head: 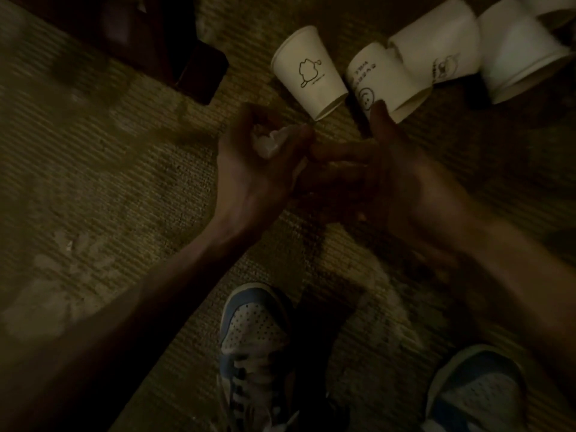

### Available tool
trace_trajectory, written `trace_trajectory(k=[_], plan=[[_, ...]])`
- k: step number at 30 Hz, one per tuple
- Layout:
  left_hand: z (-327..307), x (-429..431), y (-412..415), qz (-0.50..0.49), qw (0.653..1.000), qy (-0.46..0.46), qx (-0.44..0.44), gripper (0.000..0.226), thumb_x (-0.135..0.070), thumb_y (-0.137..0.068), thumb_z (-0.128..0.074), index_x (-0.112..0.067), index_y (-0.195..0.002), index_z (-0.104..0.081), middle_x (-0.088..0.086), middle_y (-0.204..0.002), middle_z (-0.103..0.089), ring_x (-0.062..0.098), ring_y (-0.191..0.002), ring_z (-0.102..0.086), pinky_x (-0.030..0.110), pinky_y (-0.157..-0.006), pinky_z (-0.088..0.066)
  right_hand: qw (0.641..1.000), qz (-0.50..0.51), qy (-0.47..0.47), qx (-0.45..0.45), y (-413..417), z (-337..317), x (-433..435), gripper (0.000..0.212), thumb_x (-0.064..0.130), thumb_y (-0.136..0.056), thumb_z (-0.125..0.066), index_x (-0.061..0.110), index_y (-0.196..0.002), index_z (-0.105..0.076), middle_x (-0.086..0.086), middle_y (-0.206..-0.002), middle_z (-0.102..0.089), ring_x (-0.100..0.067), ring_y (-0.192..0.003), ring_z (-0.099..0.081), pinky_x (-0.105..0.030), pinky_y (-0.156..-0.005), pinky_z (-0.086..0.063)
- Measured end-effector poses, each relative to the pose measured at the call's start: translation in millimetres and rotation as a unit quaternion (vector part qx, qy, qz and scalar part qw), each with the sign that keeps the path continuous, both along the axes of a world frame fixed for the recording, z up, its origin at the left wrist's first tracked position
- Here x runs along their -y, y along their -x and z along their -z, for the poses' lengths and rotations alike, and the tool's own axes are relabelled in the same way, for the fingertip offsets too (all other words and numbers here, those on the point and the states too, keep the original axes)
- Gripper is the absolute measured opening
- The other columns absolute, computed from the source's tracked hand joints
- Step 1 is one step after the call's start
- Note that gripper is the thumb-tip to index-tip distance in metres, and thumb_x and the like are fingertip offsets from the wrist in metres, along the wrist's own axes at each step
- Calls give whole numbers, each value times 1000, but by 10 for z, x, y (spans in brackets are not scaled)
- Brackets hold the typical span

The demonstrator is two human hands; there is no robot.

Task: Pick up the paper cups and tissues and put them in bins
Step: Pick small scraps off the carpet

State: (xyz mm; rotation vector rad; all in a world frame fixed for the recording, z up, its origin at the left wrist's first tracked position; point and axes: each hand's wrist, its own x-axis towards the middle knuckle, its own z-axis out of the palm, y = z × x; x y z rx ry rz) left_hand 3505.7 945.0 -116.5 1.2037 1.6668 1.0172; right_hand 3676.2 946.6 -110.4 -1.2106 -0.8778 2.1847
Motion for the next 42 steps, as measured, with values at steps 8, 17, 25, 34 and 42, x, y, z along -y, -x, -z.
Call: trace_trajectory(k=[8, 17, 25, 34, 42], plan=[[203, -573, 138, -8, 1000, -2, -20, 32, -42, -92, -64, -27, -118, -51, -6, -106, -62, 1, -78, -66, 7, -48, -44, 930, 21, -241, 276, 183, -10, -461, 30, 46, -100, -43, 31, -122, -59, 4, -112, -64, -5, -94, -63, -24, -76, -49], [404, -862, 197, 128, 987, -92, -43, 13, -23, -97, -56, -11, -95, -61, 6, -75, -68, 15, -69, -65, 24, -56, -48, 872, -79, -307, 373, 260, 171, -584, 46, 33, -104, -39, 17, -147, -35, -5, -148, -37, -20, -128, -45, -36, -107, -38], [-100, -862, -44, 162, 981, -41, -100, 56, -82, -75, -45, -31, -77, -69, -11, -62, -65, 0, -58, -62, 24, -56, -50, 853, -6, -344, 393, -167, -357, -312, 64, 51, -92, -56, 42, -147, -23, 9, -128, -48, -1, -97, -52, -19, -71, -42], [-1142, -746, -1548, 363, 924, -92, 74, 40, -73, -81, -35, -47, -83, -65, -18, -85, -69, 2, -79, -66, 39, -67, -53, 783, 219, -372, 449, -1332, -1325, 182, 58, 50, -74, -72, 49, -121, -37, 28, -112, -54, 9, -102, -57, -20, -74, -57], [-1751, -825, -3077, 489, 834, -107, 230, 30, -26, -79, -52, -50, -96, -53, -13, -98, -55, -4, -77, -67, 11, -54, -51, 683, 356, -430, 471, -2593, -1978, 518, 59, 50, -70, -75, 46, -118, -42, 17, -118, -62, 4, -105, -62, -17, -73, -57]])
